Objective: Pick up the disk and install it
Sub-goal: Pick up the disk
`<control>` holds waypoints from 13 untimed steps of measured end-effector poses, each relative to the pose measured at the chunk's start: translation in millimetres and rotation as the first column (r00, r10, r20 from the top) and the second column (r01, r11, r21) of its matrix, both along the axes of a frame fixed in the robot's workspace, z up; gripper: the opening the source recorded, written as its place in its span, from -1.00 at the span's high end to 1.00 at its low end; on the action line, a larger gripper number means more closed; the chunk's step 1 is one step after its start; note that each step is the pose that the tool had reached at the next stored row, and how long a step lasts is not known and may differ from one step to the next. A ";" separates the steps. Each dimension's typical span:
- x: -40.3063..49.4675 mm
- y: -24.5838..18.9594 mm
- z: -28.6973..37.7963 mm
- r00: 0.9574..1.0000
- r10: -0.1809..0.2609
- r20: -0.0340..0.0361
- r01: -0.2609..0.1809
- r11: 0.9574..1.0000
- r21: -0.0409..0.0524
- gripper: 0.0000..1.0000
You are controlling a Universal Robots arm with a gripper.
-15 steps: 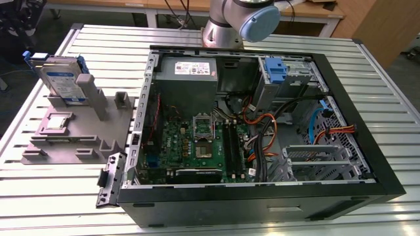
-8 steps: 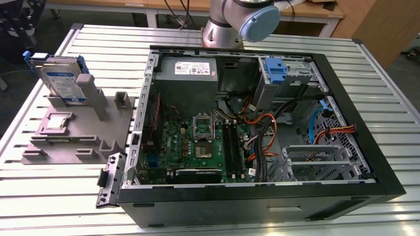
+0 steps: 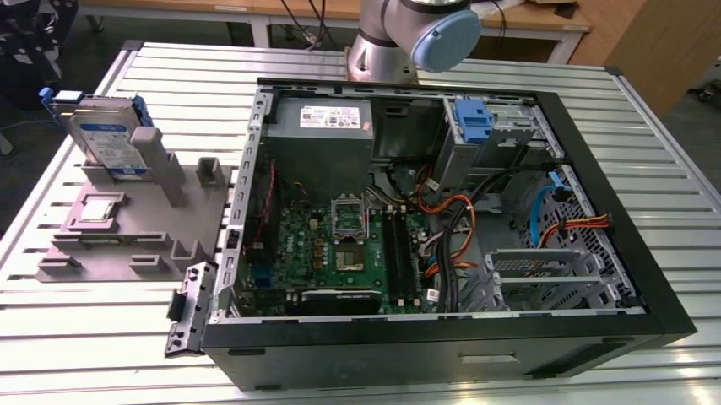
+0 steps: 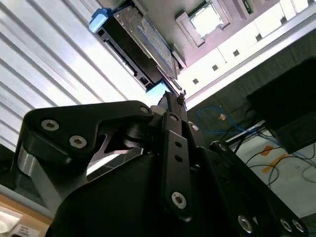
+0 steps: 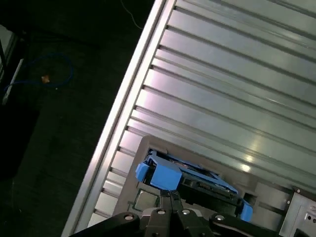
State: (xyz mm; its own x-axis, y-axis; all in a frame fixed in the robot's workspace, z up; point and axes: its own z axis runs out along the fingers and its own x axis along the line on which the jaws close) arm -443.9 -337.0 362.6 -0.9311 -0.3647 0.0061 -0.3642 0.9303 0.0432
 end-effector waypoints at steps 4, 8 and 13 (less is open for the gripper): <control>0.0 0.0 -0.1 0.997 0.078 0.000 -0.078 0.997 0.000 0.80; 0.0 0.0 -0.2 0.992 0.126 0.000 -0.126 0.992 0.000 0.80; 0.0 0.0 -0.2 0.983 0.184 0.000 -0.184 0.983 0.000 0.80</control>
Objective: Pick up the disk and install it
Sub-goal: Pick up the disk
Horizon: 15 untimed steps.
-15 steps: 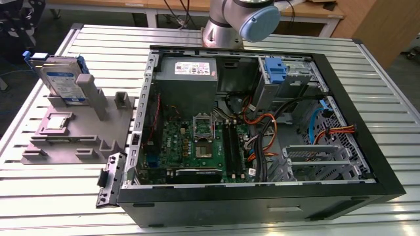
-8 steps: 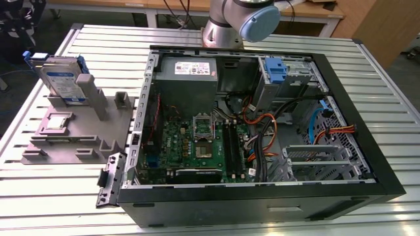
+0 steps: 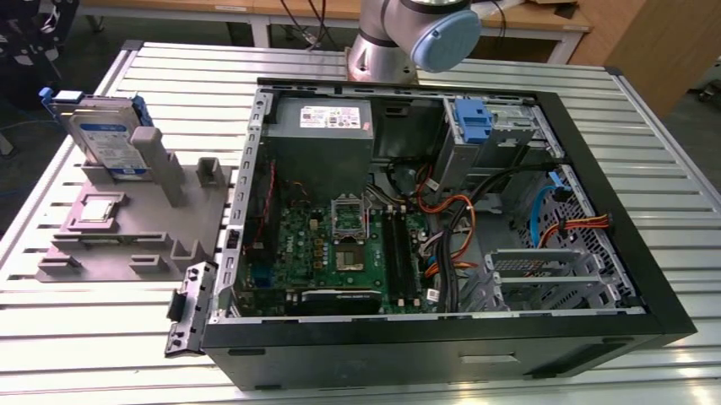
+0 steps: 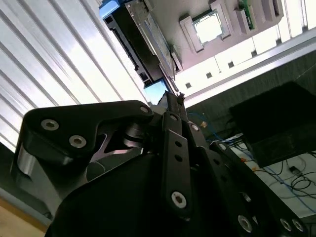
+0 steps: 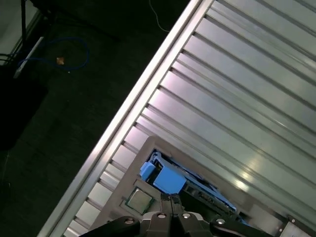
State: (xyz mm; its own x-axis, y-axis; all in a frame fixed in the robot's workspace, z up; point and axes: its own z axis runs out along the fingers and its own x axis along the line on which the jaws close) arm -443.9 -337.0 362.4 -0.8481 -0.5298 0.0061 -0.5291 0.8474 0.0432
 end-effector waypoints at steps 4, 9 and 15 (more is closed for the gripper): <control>0.0 0.0 -0.1 0.999 0.048 0.000 -0.048 0.999 0.000 0.80; 0.0 -0.1 -0.1 0.995 0.101 0.000 -0.101 0.995 0.000 0.80; 0.0 -0.1 -0.2 0.988 0.156 0.000 -0.156 0.988 0.000 0.80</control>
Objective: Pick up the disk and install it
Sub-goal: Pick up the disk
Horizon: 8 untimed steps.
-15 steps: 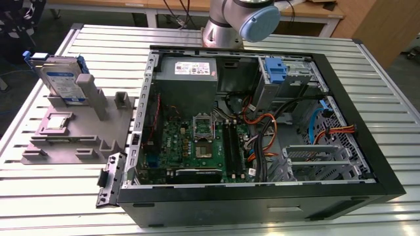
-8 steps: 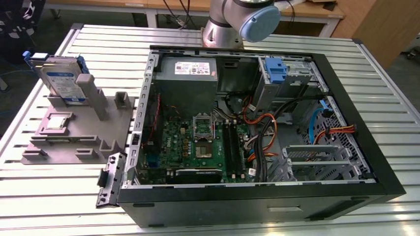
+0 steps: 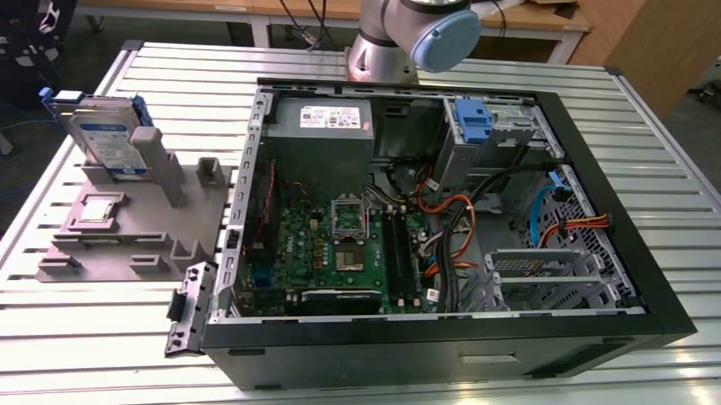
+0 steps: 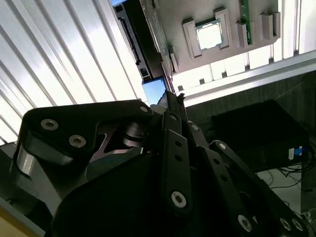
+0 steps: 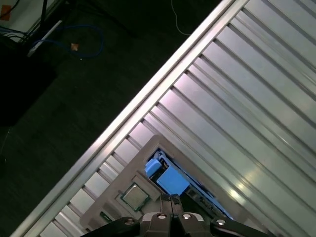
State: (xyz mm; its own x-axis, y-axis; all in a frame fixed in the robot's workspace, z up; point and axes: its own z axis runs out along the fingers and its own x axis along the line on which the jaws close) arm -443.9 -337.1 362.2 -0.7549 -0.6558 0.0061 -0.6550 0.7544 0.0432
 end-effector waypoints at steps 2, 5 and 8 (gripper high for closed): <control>0.0 0.0 0.0 1.000 0.015 0.000 -0.015 1.000 0.000 0.80; 0.0 0.0 0.0 1.000 0.025 0.000 -0.025 1.000 0.000 0.80; 0.0 0.0 0.0 1.000 0.026 0.000 -0.026 1.000 0.000 0.80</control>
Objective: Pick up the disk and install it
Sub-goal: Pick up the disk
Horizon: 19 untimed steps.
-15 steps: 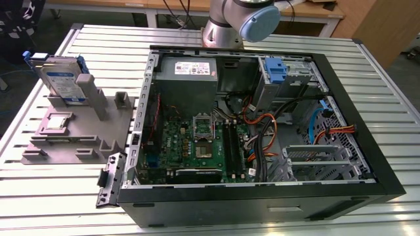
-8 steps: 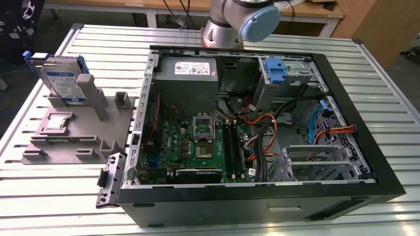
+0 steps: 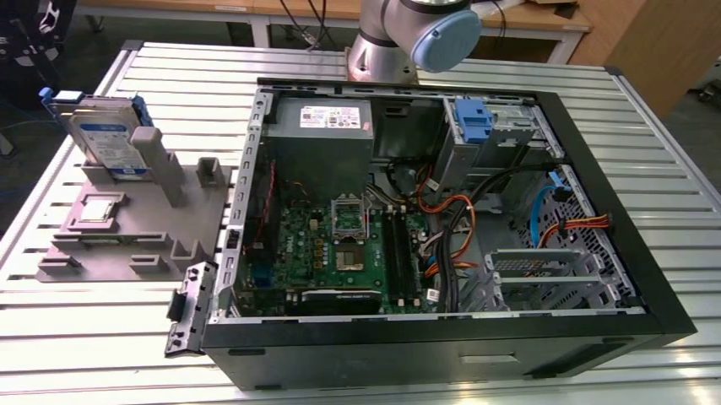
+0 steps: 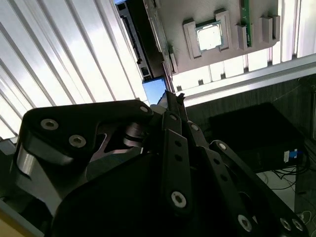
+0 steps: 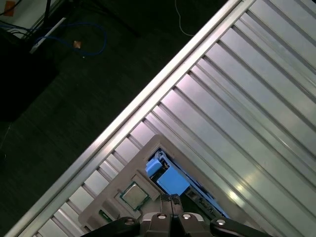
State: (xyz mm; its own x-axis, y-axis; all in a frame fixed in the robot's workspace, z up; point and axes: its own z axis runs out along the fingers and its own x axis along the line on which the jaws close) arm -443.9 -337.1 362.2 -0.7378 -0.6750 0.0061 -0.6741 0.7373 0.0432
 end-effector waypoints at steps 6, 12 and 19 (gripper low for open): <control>0.0 0.0 0.0 1.000 0.000 0.000 0.000 1.000 0.000 0.80; 0.0 0.0 0.0 1.000 0.006 0.000 -0.006 1.000 0.000 0.80; 0.0 0.0 -0.3 0.993 0.121 0.000 -0.121 0.993 0.000 0.80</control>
